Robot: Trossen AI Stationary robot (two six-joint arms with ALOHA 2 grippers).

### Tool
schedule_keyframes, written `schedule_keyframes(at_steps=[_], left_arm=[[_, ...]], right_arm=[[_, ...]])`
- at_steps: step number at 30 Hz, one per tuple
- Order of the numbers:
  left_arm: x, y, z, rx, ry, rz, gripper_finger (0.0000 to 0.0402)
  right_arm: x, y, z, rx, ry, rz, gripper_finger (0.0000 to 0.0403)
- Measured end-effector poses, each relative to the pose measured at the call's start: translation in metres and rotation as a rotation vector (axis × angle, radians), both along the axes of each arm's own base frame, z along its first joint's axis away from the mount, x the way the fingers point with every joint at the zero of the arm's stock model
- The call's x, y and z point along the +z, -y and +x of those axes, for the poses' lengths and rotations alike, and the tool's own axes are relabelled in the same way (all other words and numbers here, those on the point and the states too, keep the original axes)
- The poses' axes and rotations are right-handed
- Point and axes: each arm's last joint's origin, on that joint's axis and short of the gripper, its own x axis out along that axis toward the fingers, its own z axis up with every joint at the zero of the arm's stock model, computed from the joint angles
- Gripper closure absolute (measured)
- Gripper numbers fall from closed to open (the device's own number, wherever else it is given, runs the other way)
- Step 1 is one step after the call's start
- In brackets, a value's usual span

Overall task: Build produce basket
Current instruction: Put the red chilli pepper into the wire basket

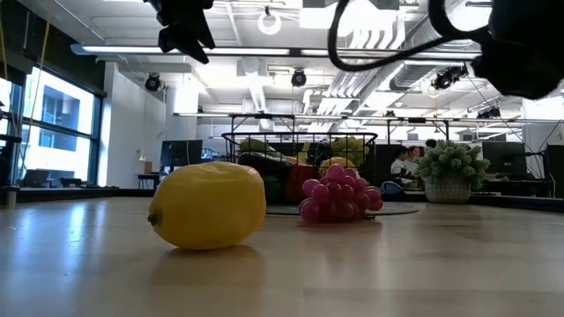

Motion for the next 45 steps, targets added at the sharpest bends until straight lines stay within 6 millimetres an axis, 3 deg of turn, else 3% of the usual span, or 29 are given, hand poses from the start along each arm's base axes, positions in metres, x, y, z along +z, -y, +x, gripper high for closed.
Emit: schedule_keyframes(at_steps=[15,18,23,25,35,45], left_arm=[[0.000,0.000,0.000,0.000,-0.001,-0.001,0.0174],[0.000,0.000,0.000,-0.005,-0.003,0.003,0.0174],[0.000,0.000,0.000,-0.025,-0.011,0.019,0.0174],[0.000,0.000,0.000,-0.026,-0.012,0.019,0.0174],[-0.001,0.000,0.000,-0.040,-0.021,0.028,0.0174],[-0.004,0.002,-0.003,-0.039,-0.065,0.006,0.0174]], right_arm=[[-0.030,-0.016,-0.003,-0.008,-0.067,-0.047,0.0218],[-0.030,-0.014,-0.001,-0.014,-0.068,-0.045,0.0251],[-0.030,-0.006,0.005,-0.011,-0.060,-0.039,0.0342],[-0.029,-0.001,0.008,-0.006,-0.052,-0.036,0.0355],[0.002,0.044,0.030,0.030,0.138,-0.101,0.0355],[0.049,0.120,0.048,0.127,0.396,-0.257,0.0355]])
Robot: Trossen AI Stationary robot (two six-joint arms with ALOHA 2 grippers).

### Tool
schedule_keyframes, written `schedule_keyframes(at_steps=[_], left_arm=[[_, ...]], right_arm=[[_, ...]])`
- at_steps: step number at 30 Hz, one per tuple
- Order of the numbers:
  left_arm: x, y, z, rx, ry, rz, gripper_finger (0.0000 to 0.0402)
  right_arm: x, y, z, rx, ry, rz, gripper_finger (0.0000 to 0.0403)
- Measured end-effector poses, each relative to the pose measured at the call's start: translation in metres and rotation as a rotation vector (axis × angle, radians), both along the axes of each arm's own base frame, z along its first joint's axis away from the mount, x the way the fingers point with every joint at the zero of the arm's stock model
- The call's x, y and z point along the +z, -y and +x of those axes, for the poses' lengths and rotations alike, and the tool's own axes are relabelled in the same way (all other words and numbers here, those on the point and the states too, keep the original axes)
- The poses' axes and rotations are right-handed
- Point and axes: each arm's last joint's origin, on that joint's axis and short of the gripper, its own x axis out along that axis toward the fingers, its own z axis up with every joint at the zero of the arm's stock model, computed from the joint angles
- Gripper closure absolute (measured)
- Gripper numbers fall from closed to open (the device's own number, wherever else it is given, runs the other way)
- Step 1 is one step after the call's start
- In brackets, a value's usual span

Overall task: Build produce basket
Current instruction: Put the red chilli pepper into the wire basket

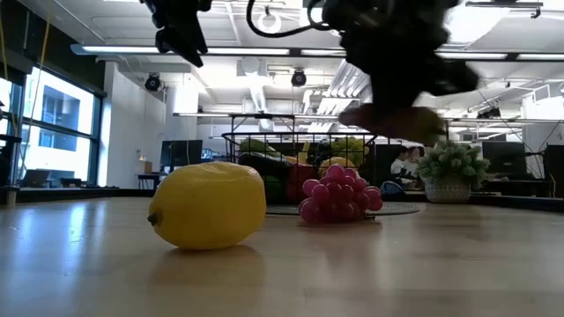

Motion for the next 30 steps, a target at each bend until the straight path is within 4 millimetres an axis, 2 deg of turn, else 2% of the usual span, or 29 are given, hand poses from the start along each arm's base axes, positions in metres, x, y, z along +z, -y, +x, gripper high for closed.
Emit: schedule_keyframes(at_steps=[11,20,26,30], left_arm=[[0.000,-0.001,-0.001,0.043,-0.007,0.000,0.0174],[0.000,-0.003,-0.002,0.181,0.001,-0.001,0.0174],[0.000,-0.003,-0.002,0.250,0.027,-0.043,0.0174],[0.000,-0.003,-0.002,0.312,0.047,-0.069,0.0174]], right_arm=[[0.037,0.099,0.031,0.275,0.264,-0.295,0.0356],[0.077,0.167,0.034,0.501,0.309,-0.582,0.0356],[0.081,0.200,0.027,0.648,0.254,-0.730,0.0354],[0.075,0.215,0.029,0.782,0.203,-0.816,0.0356]])
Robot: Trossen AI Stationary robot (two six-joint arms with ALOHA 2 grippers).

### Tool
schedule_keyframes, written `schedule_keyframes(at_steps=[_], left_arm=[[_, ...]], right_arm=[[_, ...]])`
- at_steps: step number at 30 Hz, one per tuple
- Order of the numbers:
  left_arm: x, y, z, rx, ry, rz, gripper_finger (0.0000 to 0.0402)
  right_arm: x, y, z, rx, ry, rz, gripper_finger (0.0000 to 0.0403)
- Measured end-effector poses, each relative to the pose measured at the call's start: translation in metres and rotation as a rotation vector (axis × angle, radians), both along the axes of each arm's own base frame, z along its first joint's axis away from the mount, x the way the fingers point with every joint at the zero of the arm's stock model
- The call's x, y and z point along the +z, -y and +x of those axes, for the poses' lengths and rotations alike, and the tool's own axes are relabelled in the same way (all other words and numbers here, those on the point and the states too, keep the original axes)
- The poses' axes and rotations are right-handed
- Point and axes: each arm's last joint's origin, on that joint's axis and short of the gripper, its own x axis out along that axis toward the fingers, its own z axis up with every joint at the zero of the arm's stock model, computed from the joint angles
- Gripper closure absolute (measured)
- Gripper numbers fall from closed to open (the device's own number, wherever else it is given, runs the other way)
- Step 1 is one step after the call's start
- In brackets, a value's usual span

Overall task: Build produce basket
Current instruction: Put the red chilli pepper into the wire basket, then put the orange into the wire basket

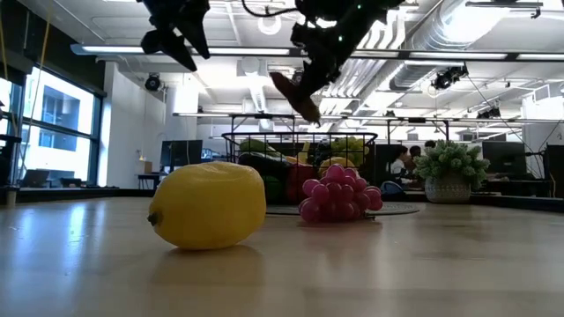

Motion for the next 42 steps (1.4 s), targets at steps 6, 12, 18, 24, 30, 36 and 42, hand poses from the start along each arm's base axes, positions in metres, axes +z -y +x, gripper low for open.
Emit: schedule_keyframes(at_steps=[6,12,18,24,30,36,42], left_arm=[[0.000,0.000,0.000,0.069,0.028,-0.032,0.0174],[0.000,-0.001,-0.001,0.137,0.039,-0.033,0.0174],[0.000,-0.001,-0.001,0.154,0.041,-0.031,0.0174],[0.000,-0.001,-0.001,0.153,0.040,-0.031,0.0174],[0.000,-0.001,-0.001,0.145,0.035,-0.024,0.0174],[0.000,-0.003,-0.002,0.166,0.028,-0.006,0.0172],[-0.001,-0.011,-0.005,0.211,0.013,0.000,0.0148]], right_arm=[[-0.022,0.016,0.009,0.171,-0.072,-0.060,0.0357],[-0.048,0.019,0.020,0.284,-0.162,-0.113,0.0351],[-0.061,0.021,0.025,0.294,-0.194,-0.102,0.0345],[-0.062,0.019,0.026,0.279,-0.191,-0.094,0.0297],[-0.061,0.020,0.027,0.267,-0.187,-0.107,0.0225],[-0.041,0.024,0.029,0.197,-0.181,-0.117,0.0192],[-0.016,0.043,0.027,0.064,-0.088,-0.079,0.0191]])
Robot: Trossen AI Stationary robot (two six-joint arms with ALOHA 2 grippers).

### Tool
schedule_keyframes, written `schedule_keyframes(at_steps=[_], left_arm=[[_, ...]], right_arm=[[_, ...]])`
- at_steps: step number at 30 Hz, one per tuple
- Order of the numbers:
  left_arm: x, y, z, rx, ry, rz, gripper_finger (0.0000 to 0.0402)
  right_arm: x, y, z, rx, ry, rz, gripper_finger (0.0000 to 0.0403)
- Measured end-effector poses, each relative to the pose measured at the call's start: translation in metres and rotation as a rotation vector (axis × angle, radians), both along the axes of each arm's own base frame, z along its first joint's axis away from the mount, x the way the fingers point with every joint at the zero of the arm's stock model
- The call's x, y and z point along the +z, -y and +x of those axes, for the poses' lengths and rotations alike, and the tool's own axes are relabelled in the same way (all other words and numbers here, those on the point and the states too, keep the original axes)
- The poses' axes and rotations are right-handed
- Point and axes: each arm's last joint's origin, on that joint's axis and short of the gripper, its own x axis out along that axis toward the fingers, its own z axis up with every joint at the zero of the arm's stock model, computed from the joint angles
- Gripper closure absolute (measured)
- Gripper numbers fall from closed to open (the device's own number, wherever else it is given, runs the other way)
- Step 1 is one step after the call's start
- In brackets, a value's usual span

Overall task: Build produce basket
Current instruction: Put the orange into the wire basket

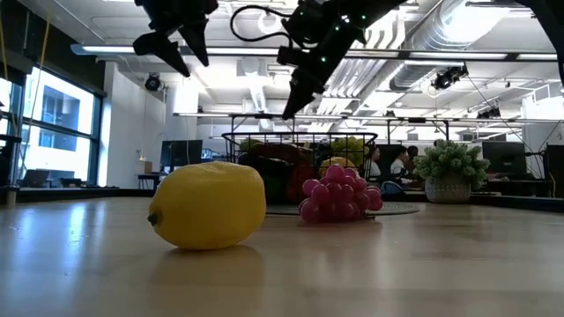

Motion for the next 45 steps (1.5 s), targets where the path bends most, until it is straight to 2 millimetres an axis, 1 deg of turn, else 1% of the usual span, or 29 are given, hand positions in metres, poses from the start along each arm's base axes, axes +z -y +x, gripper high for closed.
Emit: schedule_keyframes(at_steps=[5,9,14,17,22,28,34,42,45], left_arm=[[-0.008,-0.016,-0.007,0.077,-0.089,-0.014,0.0121],[-0.019,-0.034,-0.009,0.094,-0.127,-0.073,0.0115],[-0.040,-0.066,-0.013,0.174,-0.165,-0.168,0.0118],[-0.056,-0.088,-0.017,0.227,-0.192,-0.234,0.0119],[-0.084,-0.116,-0.022,0.165,-0.241,-0.344,0.0119],[-0.115,-0.140,-0.026,0.022,-0.348,-0.392,0.0120],[-0.139,-0.156,-0.023,-0.079,-0.389,-0.393,0.0120],[-0.170,-0.169,-0.018,-0.108,-0.431,-0.428,0.0120],[-0.178,-0.172,-0.017,-0.097,-0.466,-0.424,0.0120]], right_arm=[[0.019,0.022,-0.008,-0.114,0.062,0.031,0.0190],[0.034,0.037,-0.016,-0.175,0.096,0.035,0.0190],[0.051,0.052,-0.024,-0.215,0.138,0.014,0.0190],[0.057,0.059,-0.027,-0.230,0.157,0.004,0.0190],[0.062,0.066,-0.032,-0.251,0.169,-0.004,0.0190],[0.062,0.073,-0.036,-0.314,0.190,0.025,0.0190],[0.062,0.078,-0.040,-0.370,0.210,0.053,0.0190],[0.062,0.083,-0.044,-0.429,0.233,0.083,0.0190],[0.062,0.083,-0.044,-0.439,0.239,0.089,0.0190]])
